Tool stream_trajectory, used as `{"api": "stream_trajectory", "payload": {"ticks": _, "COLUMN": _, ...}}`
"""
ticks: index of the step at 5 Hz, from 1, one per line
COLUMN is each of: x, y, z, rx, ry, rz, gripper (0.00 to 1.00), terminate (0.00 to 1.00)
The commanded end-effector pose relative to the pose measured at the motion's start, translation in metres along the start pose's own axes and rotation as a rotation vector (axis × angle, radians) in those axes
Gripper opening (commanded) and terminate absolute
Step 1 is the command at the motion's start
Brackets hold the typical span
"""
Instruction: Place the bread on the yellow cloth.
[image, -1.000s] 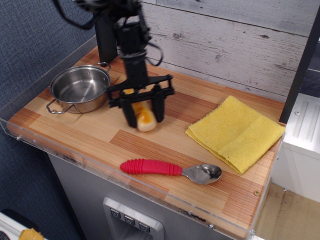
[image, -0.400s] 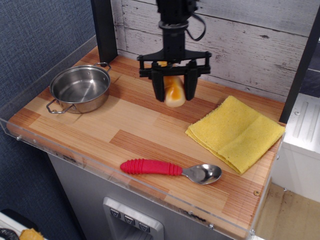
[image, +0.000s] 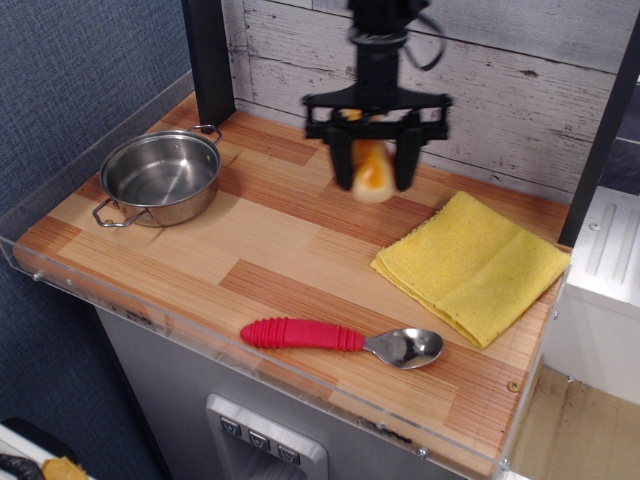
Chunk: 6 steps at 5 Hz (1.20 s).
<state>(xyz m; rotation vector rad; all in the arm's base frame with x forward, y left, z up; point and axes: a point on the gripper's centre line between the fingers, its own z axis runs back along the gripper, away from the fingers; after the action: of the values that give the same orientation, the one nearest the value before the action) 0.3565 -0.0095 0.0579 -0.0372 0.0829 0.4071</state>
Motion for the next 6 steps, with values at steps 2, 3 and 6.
{"api": "stream_trajectory", "payload": {"ticks": 2, "x": -0.021, "y": -0.033, "z": -0.015, "rx": 0.033, "ry": 0.021, "rz": -0.161, "gripper": 0.0, "terminate": 0.0}}
{"api": "stream_trajectory", "payload": {"ticks": 3, "x": -0.021, "y": -0.03, "z": -0.015, "rx": 0.031, "ry": 0.015, "rz": -0.155, "gripper": 0.0, "terminate": 0.0}}
{"api": "stream_trajectory", "payload": {"ticks": 6, "x": -0.019, "y": -0.02, "z": -0.008, "rx": 0.027, "ry": 0.015, "rz": -0.136, "gripper": 1.0, "terminate": 0.0}}
